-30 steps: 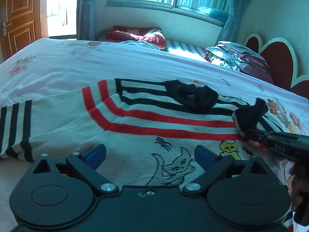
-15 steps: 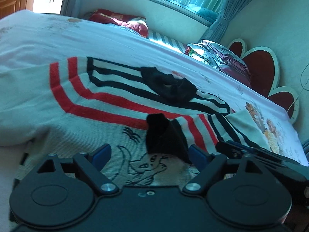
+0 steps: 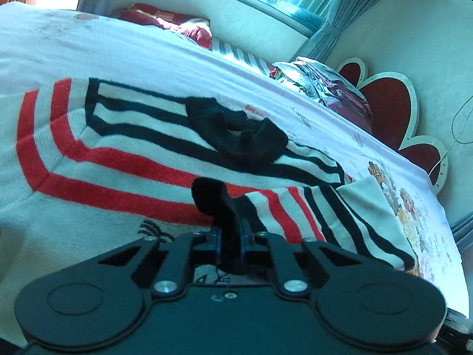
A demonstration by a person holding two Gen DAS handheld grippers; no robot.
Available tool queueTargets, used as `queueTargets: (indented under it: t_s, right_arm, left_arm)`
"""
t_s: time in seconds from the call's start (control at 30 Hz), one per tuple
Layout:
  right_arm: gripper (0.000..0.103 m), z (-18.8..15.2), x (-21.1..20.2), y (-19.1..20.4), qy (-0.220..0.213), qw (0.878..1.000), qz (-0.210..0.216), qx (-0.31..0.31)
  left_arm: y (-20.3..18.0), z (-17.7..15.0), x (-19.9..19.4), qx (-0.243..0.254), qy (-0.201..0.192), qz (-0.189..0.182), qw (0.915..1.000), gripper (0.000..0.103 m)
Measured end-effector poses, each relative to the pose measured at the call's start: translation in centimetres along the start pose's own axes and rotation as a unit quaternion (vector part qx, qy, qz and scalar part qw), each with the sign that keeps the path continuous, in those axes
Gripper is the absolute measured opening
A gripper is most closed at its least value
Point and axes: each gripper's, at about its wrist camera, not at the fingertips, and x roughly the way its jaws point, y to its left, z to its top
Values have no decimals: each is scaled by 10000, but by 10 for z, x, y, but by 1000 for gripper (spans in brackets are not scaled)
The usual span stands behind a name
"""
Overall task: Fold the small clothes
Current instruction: 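Open the right gripper to lay the sleeve on the sweater body, then grasp the sweater side edge with the right gripper and fold it inward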
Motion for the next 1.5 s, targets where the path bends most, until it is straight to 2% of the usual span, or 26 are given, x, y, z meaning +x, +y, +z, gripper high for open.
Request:
queueTargets:
  t_s: [0.13,0.2,0.33,0.53,0.63,0.67,0.7,0.73,0.77,0.8,0.87,1.03,1.13,1.2,1.27,1.3,1.33,1.4,1.43,1.47,1.5]
  right_arm:
    - [25,5,12,-7,-37,9996,-60,279]
    - [25,8,17,-6,28,9997,-162,198]
    - [25,10,18,-9,-5,9996,-186,222]
    - [24,12,22,-11,168,9997,-147,28]
    - [24,18,4,-16,-72,9999,70,38]
    - [25,20,-4,-18,-207,9998,73,27]
    - [25,23,-10,-22,-326,9994,91,67]
    - [25,27,-12,-25,-396,9990,132,157]
    - [25,35,-10,-29,-408,9985,215,288]
    - [25,43,-4,-32,-395,9979,288,421]
    - [25,61,14,-38,-369,9958,461,703]
    - [25,101,71,-51,-198,9928,685,961]
    - [25,115,101,-61,-7,9904,865,1080]
    - [25,119,114,-66,107,9865,1123,1184]
    - [24,120,122,-66,215,9837,1346,1176]
    - [21,119,120,-63,133,9864,1299,998]
    - [8,120,115,-58,40,9923,1032,688]
    - [0,116,108,-51,-135,9989,369,259]
    - [0,114,110,-51,-132,9997,109,150]
    - [0,110,118,-54,60,9999,-54,112]
    - [0,107,119,-57,16,9999,4,163]
  left_arm:
    - [13,10,-28,193,-417,320,9984,9]
    - [26,12,-29,283,-289,513,9979,9]
    - [39,8,-19,164,-23,594,9981,9]
    - [39,-2,-15,289,45,719,9970,9]
    - [43,-1,-18,332,17,706,9970,27]
    - [44,-1,-22,363,-64,727,9967,44]
    - [44,-1,-26,392,-173,775,9961,66]
    - [44,-1,-29,432,-303,805,9954,72]
    - [44,1,-30,444,-336,810,9952,69]
    - [46,3,-27,421,-253,769,9958,55]
    - [50,9,-18,324,-94,774,9964,42]
    - [54,21,-4,294,-99,836,9960,33]
    - [56,23,2,301,-109,813,9962,23]
    - [57,23,4,302,-107,746,9967,11]
    - [57,23,5,316,-108,645,9974,4]
    - [53,22,2,393,-256,702,9964,3]
    - [50,21,-4,423,-494,777,9949,3]
    - [50,18,-5,326,-564,1036,9925,3]
    - [51,15,0,335,-473,1181,9913,3]
    - [53,11,3,354,-491,1209,9908,4]
    - [51,10,3,419,-528,1239,9900,4]
